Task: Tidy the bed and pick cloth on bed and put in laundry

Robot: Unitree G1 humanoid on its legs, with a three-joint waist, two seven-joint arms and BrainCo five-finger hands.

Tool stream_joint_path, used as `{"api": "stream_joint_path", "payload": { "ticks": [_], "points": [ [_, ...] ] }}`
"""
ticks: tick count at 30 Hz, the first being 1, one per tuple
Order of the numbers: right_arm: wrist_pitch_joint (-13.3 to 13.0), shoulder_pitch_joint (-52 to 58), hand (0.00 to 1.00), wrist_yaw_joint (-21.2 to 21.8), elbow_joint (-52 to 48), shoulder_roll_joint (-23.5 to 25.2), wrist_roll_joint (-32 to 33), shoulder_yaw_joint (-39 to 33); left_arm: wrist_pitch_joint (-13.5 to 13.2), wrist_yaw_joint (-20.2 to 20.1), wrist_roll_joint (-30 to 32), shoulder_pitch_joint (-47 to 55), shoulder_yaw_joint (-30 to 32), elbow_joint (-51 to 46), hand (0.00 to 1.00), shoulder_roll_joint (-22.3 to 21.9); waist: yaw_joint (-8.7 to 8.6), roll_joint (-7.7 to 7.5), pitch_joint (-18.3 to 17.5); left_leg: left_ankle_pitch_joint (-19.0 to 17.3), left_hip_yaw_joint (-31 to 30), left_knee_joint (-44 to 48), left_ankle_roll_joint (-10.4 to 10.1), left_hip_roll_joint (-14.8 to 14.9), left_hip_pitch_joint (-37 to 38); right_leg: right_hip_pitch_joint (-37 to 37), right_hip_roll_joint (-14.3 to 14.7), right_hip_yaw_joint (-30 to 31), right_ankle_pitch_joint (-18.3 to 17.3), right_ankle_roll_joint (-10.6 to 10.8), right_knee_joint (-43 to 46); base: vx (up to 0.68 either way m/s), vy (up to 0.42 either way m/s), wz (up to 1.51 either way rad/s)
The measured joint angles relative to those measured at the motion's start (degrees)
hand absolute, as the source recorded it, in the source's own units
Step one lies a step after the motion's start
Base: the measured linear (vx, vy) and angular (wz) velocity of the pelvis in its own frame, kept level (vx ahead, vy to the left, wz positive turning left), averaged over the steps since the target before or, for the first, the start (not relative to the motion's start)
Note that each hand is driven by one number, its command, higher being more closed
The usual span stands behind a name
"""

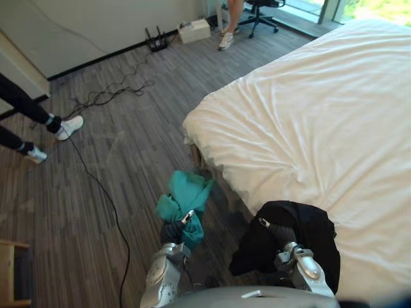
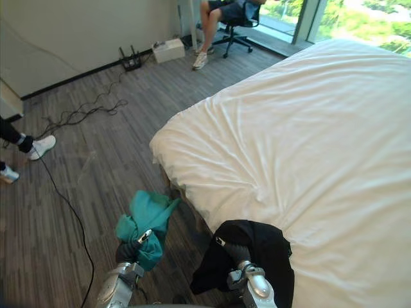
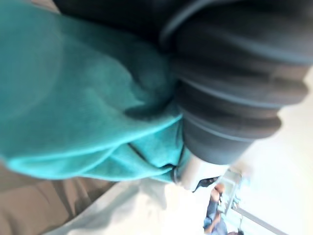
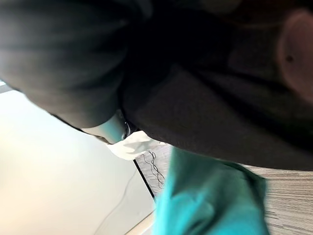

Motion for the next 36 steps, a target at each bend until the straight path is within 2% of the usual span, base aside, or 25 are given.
{"api": "stream_joint_path", "payload": {
  "ticks": [2, 3, 4, 6, 7, 8, 9, 10, 11, 14, 16, 21, 22, 27, 32, 36],
  "points": [
    [0.0, 0.7, 1.00, -0.5, 0.4, 0.1, 0.0, 0.2, 0.0, 0.3, -0.3, 0.3, 0.1, 0.0, 1.00, 0.2, 0.38, -0.37, 0.3, 0.0, -1.3, -0.1, 0.0, -0.1, 1.5, 1.9, -0.8, -1.2, 0.3, 0.0, 1.8, 0.10, -0.014, 0.69],
    [0.0, 1.2, 1.00, -0.9, 0.6, 0.0, -0.1, 0.9, 0.1, 0.6, -0.3, 0.9, 0.0, 0.0, 1.00, 0.5, 0.32, -0.67, 0.3, 0.0, -3.0, 0.5, 0.0, -0.2, 1.8, 2.5, -2.0, -1.7, 1.2, -0.9, 5.5, 0.08, -0.006, 0.75],
    [0.0, 1.3, 1.00, -1.0, 0.6, 0.1, -0.1, 0.9, 0.1, 0.7, -0.4, 0.9, 0.0, 0.0, 1.00, 0.5, 0.32, -0.69, 0.3, 0.0, -3.4, 0.6, 0.0, -0.3, 1.7, 2.5, -2.1, -1.4, 1.4, -1.2, 6.0, 0.08, 0.001, 0.99],
    [0.0, 2.9, 1.00, -1.5, 0.3, 0.5, -0.3, 0.9, 0.5, 1.7, -0.4, 0.7, -1.3, 0.2, 1.00, 1.3, 0.27, -0.98, 0.5, 0.0, -6.6, 2.0, 0.1, -0.8, 1.1, 1.7, -1.3, 5.0, 2.9, -4.1, 9.7, 0.04, 0.016, 1.13],
    [-0.3, 5.0, 1.00, -1.8, -0.2, 0.1, -0.3, 0.6, 0.6, 1.7, -0.5, -0.4, -3.1, 0.5, 1.00, 1.8, -0.26, -0.58, 0.5, -0.6, -10.4, 2.9, 0.8, -0.1, 0.4, -1.0, -0.1, 11.9, 2.9, -5.1, 12.7, 0.09, -0.047, 1.64],
    [-0.8, 5.9, 1.00, -1.7, -0.2, 0.4, -0.3, 0.6, 0.5, 1.6, -0.5, -1.7, -3.7, 1.9, 1.00, 2.1, -0.34, -0.57, 0.5, -0.6, -14.5, 3.1, 0.8, 0.0, -0.7, -2.1, 2.8, 19.6, -1.8, -0.2, 9.9, 0.08, -0.089, 1.77],
    [-1.2, 6.1, 1.00, -1.6, -0.1, 0.5, -0.3, 0.7, 0.5, 1.7, -0.6, -2.9, -3.5, 3.7, 1.00, 2.1, -0.13, -0.86, 0.6, -0.1, -16.6, 3.6, 0.6, -0.2, -1.9, -2.1, 4.5, 24.2, -2.5, 1.5, 4.5, 0.03, -0.103, 1.36],
    [-1.8, 5.8, 1.00, -1.3, -0.1, 0.8, -0.2, 0.7, 0.4, 1.7, -0.7, -2.9, -3.5, 4.1, 1.00, 2.8, 0.35, -3.24, 0.9, 0.2, -17.6, 3.8, 0.3, -1.7, -2.7, -2.0, 4.8, 29.3, 1.2, 3.5, -1.4, -0.05, -0.076, 0.89],
    [-2.2, 5.5, 1.00, -1.2, 0.3, 0.8, 0.0, 0.6, 0.4, 1.7, -0.7, -3.1, -3.5, 4.2, 1.00, 3.0, 0.21, -3.65, 1.5, 0.5, -18.7, 3.3, 0.1, -2.1, -2.7, -1.1, 4.9, 30.9, 0.4, 4.2, -2.0, -0.07, -0.124, 0.66],
    [-2.6, 4.2, 1.00, -0.3, 0.4, 0.2, 1.3, -1.4, 0.5, 1.6, -0.6, -1.1, -4.4, 4.1, 1.00, 2.2, 1.31, -2.38, 1.6, 5.2, -20.1, -4.2, -0.6, -2.0, -1.0, 0.1, 6.0, 30.4, -0.1, 4.3, -8.3, -0.10, -0.120, 0.29],
    [-2.5, 4.0, 1.00, -0.2, 0.6, 0.0, 1.8, -2.5, 0.7, 1.6, -0.6, -1.1, -5.5, 4.1, 1.00, 2.2, 1.28, -1.91, 1.5, 5.7, -21.0, -4.2, -0.8, -1.8, -1.2, 0.9, 6.2, 29.1, 0.0, 4.3, -8.7, -0.05, -0.042, 0.31],
    [-2.4, 3.9, 1.00, -0.2, 0.7, 0.2, 2.3, -2.6, 1.0, 1.1, -0.5, -1.2, -6.1, 4.1, 1.00, 2.9, 1.67, -2.23, 1.3, 5.7, -22.0, -4.2, -0.8, -2.1, -0.7, 3.1, 6.5, 28.9, 0.6, 5.1, -11.0, 0.00, -0.010, 0.10],
    [-1.8, 2.4, 1.00, 2.0, 4.1, 0.7, 2.3, -3.6, 1.0, -1.3, -1.6, 0.0, -6.2, 6.3, 1.00, 4.6, 1.38, -3.24, 0.3, 5.9, -20.8, -3.9, 1.0, -4.3, -2.0, 6.1, 7.9, 39.4, 2.4, 6.4, -16.7, 0.04, -0.016, 0.01],
    [-1.8, 1.3, 1.00, 2.0, 4.1, 0.7, 2.3, -3.6, 1.0, -1.3, -1.6, -0.3, -6.1, 6.3, 1.00, 4.6, 1.69, -3.33, 0.3, 5.7, -20.2, -3.9, 0.8, -3.5, -0.9, 7.0, 8.3, 39.6, 3.6, 6.7, -16.6, 0.04, -0.060, -0.03],
    [1.5, -2.1, 1.00, 1.7, 4.1, 0.3, 4.8, -3.9, 1.2, -1.1, -1.6, -0.7, -5.4, 6.1, 1.00, 4.6, 1.82, -3.14, 0.4, 5.4, -18.2, -3.9, 0.2, -2.5, -0.4, 6.6, 9.0, 41.6, 3.9, 6.4, -16.6, -0.05, -0.055, -0.23],
    [6.1, -4.8, 1.00, 0.9, 4.1, 0.1, 8.8, -6.2, 2.0, 0.5, -1.7, -1.5, -2.1, 5.6, 1.00, 4.5, 2.45, -3.11, 0.5, 4.6, -17.0, -3.8, -0.2, -1.8, -0.8, 5.9, 9.3, 41.8, 3.9, 6.4, -17.0, -0.12, -0.033, -0.16]
  ]
}}
